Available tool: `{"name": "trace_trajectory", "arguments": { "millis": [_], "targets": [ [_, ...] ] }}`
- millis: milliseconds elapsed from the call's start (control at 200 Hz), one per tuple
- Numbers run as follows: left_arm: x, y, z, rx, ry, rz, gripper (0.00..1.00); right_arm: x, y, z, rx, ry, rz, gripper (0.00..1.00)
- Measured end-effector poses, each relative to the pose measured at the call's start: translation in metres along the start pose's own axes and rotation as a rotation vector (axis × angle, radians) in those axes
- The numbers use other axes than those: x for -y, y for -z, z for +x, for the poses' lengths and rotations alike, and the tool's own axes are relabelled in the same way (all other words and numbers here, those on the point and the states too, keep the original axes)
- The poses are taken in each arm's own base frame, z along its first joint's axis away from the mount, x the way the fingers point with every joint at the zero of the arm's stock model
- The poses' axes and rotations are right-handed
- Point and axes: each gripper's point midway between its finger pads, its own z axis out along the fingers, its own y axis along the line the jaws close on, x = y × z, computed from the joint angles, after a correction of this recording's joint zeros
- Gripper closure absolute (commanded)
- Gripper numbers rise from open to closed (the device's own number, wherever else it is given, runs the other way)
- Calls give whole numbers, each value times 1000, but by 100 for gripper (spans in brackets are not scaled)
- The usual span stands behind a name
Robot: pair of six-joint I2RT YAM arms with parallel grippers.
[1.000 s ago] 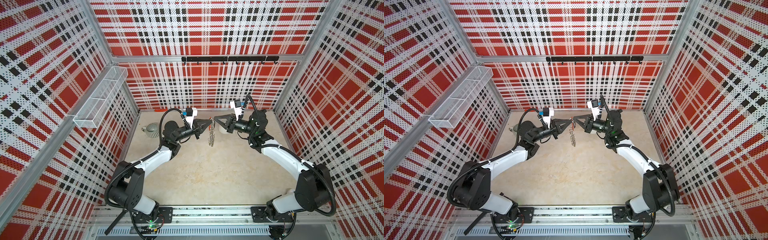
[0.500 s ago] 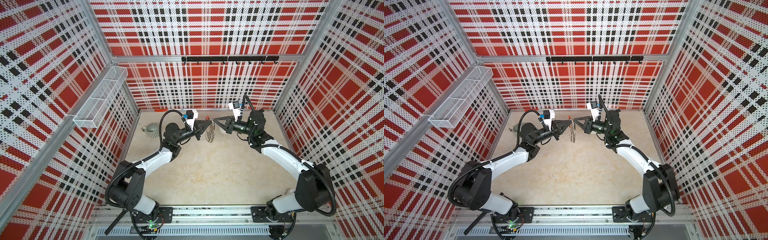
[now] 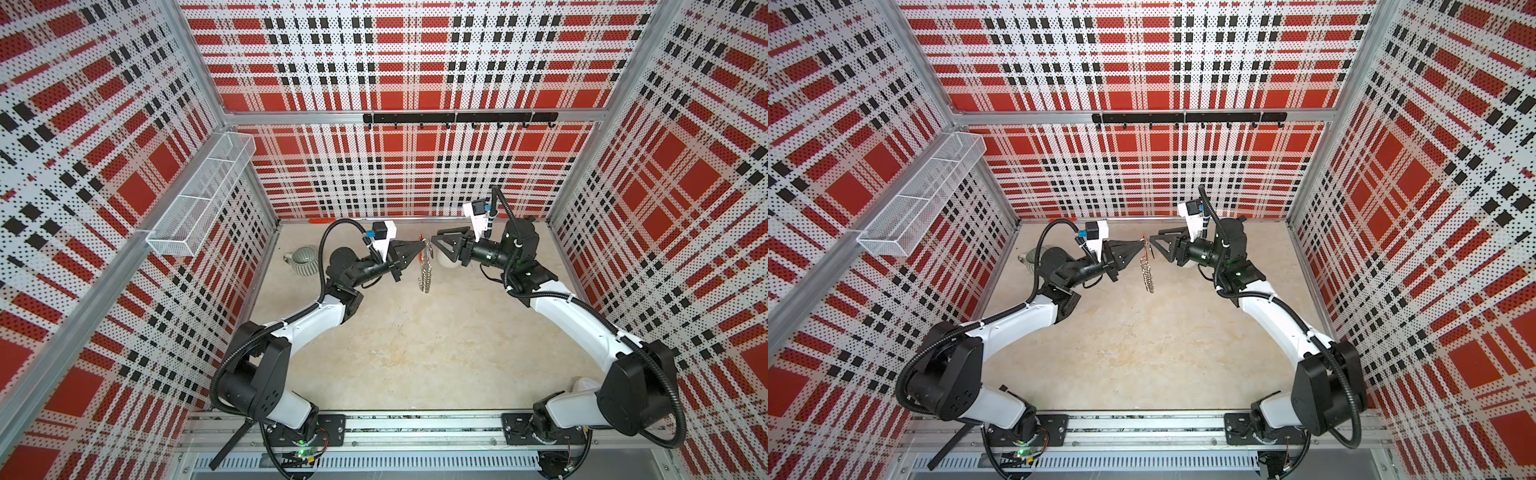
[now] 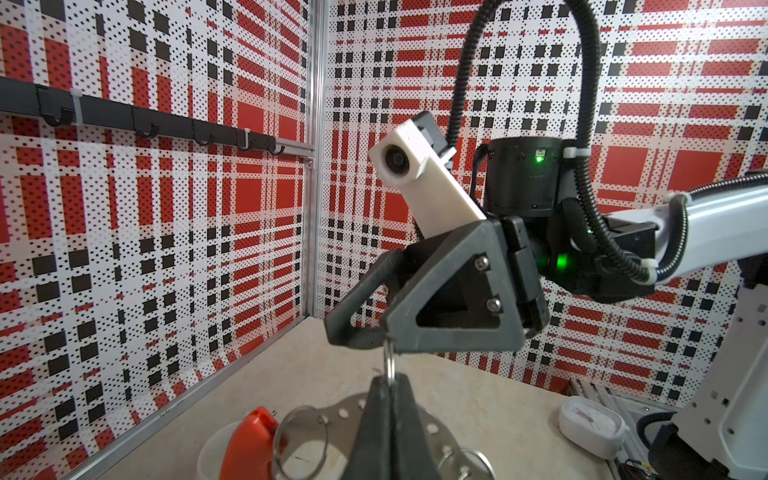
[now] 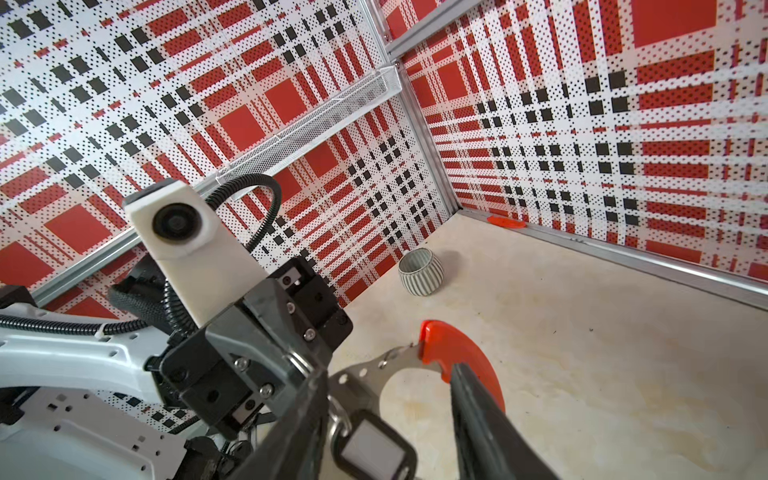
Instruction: Put the keys on the keyring
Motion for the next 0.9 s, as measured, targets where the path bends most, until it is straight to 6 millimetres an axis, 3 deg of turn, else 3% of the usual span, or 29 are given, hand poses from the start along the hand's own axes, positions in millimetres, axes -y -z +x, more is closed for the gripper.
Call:
{"name": "trace_trajectory", "arguments": {
  "millis": [251,421,716,902],
  "targets": [
    [6,-1,-1,0,17,31,100,-19,0,-7,16,21,-106,61],
    [8,-1,-1,2,25,37,100,-22,-6,-1,-1,-13,-167,70],
    [9,-1,-4,9,33,41,100,-29,-7,0,-6,-19,-209,79],
    [10,1,-9,33,56,47,100,-31,-6,-2,-2,-16,-216,79]
  ]
}}
